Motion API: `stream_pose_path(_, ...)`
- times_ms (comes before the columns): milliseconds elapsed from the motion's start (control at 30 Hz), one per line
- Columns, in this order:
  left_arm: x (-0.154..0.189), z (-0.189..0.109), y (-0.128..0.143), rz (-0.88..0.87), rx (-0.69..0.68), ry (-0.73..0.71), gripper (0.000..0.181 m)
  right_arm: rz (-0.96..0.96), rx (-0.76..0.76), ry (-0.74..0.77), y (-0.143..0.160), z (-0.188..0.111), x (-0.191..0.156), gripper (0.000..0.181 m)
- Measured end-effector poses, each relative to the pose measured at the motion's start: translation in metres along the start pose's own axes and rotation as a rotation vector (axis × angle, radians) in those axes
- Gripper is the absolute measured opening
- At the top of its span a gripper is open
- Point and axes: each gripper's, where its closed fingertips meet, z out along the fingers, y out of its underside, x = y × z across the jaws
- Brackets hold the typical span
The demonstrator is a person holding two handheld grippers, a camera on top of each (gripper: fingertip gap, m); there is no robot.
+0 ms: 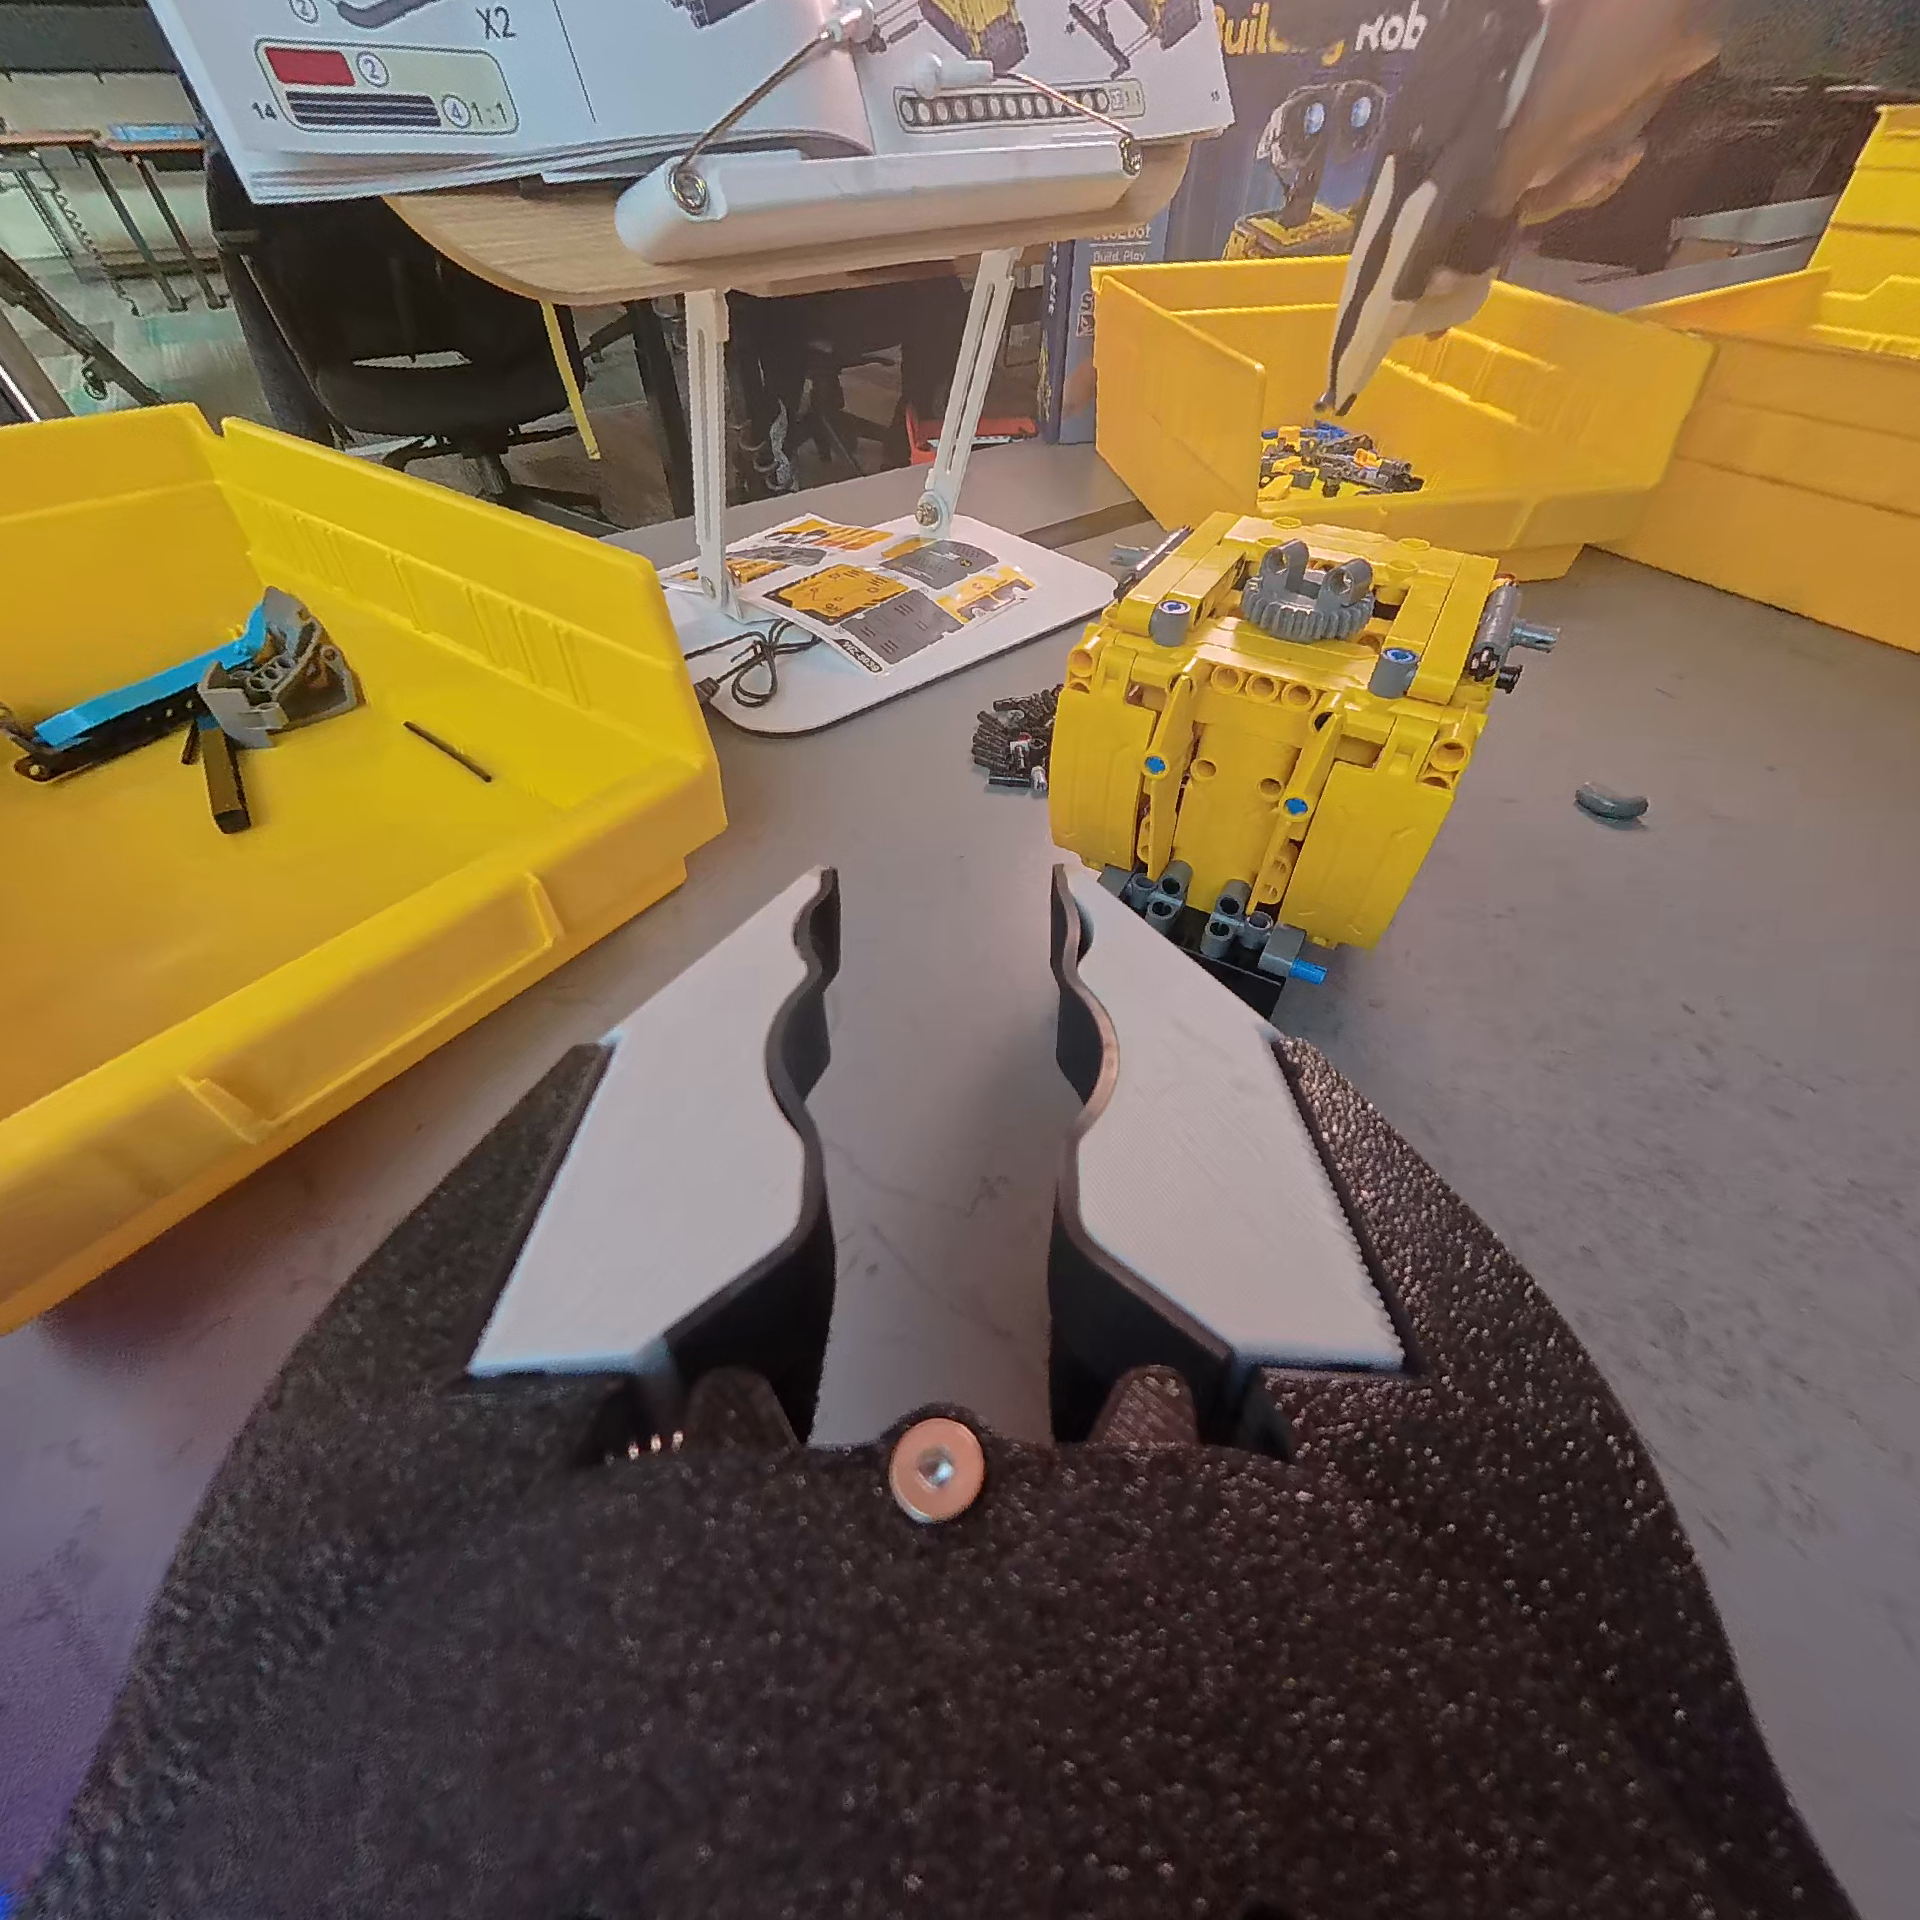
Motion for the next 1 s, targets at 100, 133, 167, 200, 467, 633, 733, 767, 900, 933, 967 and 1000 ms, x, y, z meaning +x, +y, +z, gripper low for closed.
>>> stream_pose_path(100,-0.002,0.0,0.0,0.001,0.002,-0.012,0.041,-0.149,0.125,-0.084,-0.016,-0.039,-0.072,0.008)
stream_pose_path(133,-0.002,0.0,-0.001,0.002,0.002,-0.012,0.042,-0.202,0.15,-0.116,-0.017,-0.047,-0.101,0.008)
stream_pose_path(167,-0.001,0.0,-0.001,0.003,0.002,-0.011,0.042,-0.254,0.167,-0.152,-0.016,-0.052,-0.132,0.008)
stream_pose_path(200,0.0,0.0,-0.001,0.003,0.001,-0.01,0.042,-0.3,0.177,-0.187,-0.013,-0.053,-0.163,0.008)
stream_pose_path(467,0.006,-0.003,-0.005,0.026,0.018,0.006,0.049,-0.41,0.11,-0.202,0.019,0.001,-0.279,0.008)
stream_pose_path(633,0.016,-0.002,-0.005,0.044,0.012,0.049,0.056,-0.39,0.126,-0.191,0.021,0.008,-0.282,0.014)
stream_pose_path(733,0.024,-0.001,-0.003,0.051,0.004,0.09,0.057,-0.381,0.194,-0.169,0.009,-0.013,-0.265,0.018)
stream_pose_path(767,0.027,-0.001,-0.003,0.054,0.001,0.103,0.057,-0.34,0.257,-0.148,-0.003,-0.028,-0.251,0.018)
stream_pose_path(900,0.037,0.0,-0.001,0.061,-0.003,0.154,0.057,-0.104,0.467,0.042,-0.05,-0.082,-0.146,0.018)
stream_pose_path(933,0.039,0.001,-0.001,0.059,-0.005,0.162,0.057,-0.02,0.484,0.095,-0.059,-0.085,-0.111,0.019)
stream_pose_path(967,0.041,0.001,0.0,0.059,-0.008,0.168,0.056,0.078,0.499,0.138,-0.067,-0.084,-0.077,0.02)
stream_pose_path(1000,0.042,0.002,0.0,0.061,-0.011,0.172,0.056,0.19,0.514,0.173,-0.074,-0.079,-0.043,0.02)
